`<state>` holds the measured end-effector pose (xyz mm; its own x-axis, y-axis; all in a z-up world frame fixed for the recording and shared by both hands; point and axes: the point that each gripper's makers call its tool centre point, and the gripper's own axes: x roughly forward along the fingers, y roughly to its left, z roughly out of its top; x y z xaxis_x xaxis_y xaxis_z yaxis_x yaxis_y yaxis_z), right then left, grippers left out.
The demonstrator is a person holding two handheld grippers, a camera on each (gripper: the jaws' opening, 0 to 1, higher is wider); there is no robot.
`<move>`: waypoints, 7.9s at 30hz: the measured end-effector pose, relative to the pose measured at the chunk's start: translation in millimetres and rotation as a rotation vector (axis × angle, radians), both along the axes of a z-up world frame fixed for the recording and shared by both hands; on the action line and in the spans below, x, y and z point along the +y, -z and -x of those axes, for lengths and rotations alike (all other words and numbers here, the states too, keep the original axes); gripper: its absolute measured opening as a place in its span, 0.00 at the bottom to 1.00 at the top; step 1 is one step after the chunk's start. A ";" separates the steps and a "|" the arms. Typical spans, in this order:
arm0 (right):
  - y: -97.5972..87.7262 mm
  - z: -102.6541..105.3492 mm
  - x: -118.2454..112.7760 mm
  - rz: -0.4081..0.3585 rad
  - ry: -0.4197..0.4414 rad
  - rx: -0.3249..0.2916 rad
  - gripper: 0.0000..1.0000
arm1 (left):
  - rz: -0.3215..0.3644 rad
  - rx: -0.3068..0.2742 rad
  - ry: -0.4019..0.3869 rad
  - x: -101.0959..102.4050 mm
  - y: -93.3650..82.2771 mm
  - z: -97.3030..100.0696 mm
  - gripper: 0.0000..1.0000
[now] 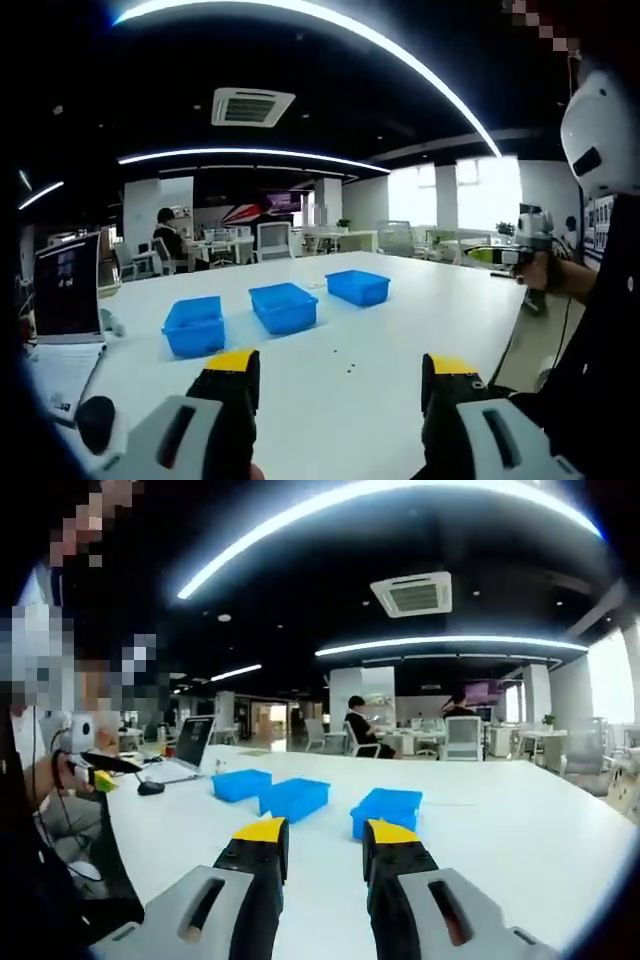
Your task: Pick up the resistors one by one and place each resistor into its matching bin, sorting the parts by color and model until every resistor is separated into the correct bin for its type
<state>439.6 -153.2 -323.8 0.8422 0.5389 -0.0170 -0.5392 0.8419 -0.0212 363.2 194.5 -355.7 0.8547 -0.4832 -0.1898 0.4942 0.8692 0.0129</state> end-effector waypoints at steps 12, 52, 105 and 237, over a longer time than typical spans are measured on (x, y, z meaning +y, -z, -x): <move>-6.3 -13.8 47.8 0.146 -0.245 0.043 0.31 | 0.004 0.009 -0.013 8.8 4.7 5.2 0.67; 132.5 -30.6 235.6 1.331 -1.388 0.027 0.26 | 0.038 0.098 -0.036 9.2 36.8 11.8 0.67; 69.9 -40.2 198.0 1.038 -1.112 0.134 0.05 | 0.056 0.067 -0.010 5.7 26.9 11.0 0.66; 15.7 4.1 156.6 0.438 -0.640 0.331 0.30 | 0.030 0.027 -0.028 29.0 10.0 9.6 0.67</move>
<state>435.4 3.3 -339.5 0.2912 0.7981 -0.5274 -0.9455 0.3241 -0.0316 353.7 223.5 -365.7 0.8629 -0.4648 -0.1985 0.4694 0.8826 -0.0262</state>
